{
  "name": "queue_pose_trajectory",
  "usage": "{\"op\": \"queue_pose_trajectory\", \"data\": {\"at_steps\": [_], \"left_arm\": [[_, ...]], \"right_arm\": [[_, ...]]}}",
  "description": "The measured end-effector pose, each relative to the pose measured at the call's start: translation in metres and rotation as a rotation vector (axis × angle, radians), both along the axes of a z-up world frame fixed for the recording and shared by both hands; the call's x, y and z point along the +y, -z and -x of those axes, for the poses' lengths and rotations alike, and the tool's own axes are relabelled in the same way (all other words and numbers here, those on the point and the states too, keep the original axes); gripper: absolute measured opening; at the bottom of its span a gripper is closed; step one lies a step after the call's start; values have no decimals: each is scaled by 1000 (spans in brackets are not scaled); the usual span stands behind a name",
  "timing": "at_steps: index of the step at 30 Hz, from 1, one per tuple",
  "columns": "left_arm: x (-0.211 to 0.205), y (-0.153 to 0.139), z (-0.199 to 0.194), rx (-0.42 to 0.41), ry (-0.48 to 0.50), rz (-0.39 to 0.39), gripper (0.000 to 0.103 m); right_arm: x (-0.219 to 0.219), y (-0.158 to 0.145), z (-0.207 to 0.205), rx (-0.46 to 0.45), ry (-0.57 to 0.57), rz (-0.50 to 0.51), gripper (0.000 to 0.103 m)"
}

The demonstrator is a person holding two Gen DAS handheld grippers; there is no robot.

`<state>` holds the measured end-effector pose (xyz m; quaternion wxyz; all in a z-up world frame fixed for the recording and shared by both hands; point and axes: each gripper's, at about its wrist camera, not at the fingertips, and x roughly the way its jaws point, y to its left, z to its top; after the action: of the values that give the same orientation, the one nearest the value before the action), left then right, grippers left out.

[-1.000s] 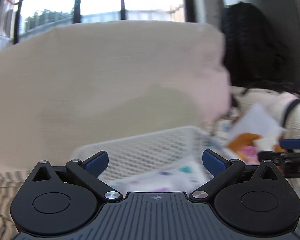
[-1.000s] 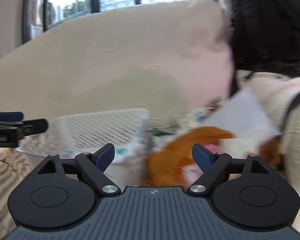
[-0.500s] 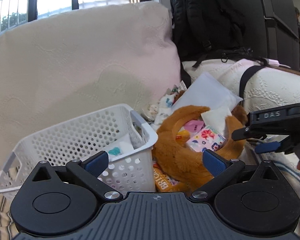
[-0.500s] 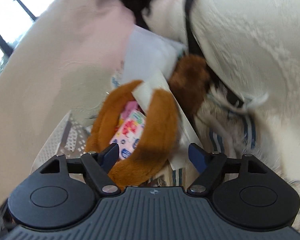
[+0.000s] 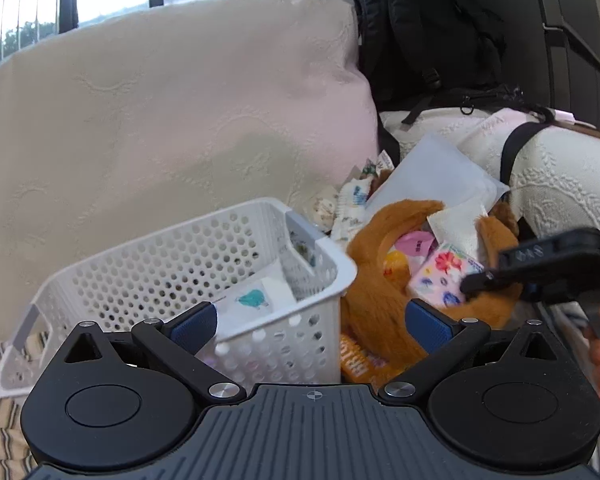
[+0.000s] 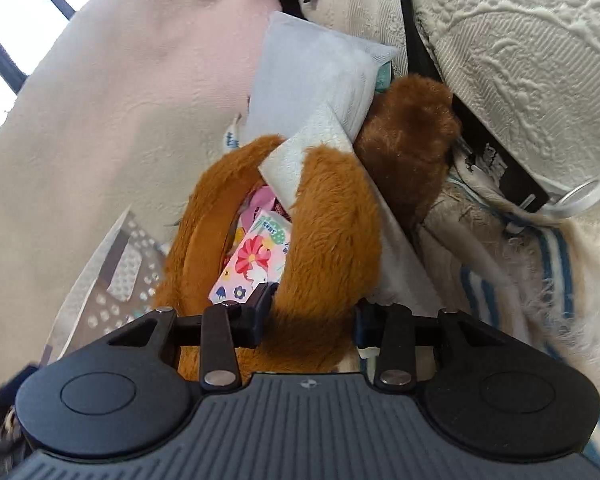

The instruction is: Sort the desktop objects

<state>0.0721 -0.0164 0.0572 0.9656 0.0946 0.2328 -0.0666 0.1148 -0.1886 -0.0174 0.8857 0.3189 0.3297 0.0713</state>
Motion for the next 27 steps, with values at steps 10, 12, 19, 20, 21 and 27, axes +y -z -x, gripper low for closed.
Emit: {"op": "queue_pose_trajectory", "data": {"at_steps": [10,12,19,20,21,27], "left_arm": [[-68,4,-47,54,88,-83,103],[-80,14,-53,35,58,-129,103],[-97,14,-80,26,160,-198,103],[-100,13,-84,24,198,-209,103],[-104,12,-88,33,238,-221,103],[-123,22,-103,81,305,-248,74]], "right_arm": [[-40,-18,57,-134,-180,217,38],[-44,-17,64,-153,-206,241,38],[-47,-19,73,-202,-269,267,38],[-51,-19,72,-205,-274,272,38],[-53,-19,71,-207,-278,269,38],[-60,-17,68,-214,-273,243,38]]}}
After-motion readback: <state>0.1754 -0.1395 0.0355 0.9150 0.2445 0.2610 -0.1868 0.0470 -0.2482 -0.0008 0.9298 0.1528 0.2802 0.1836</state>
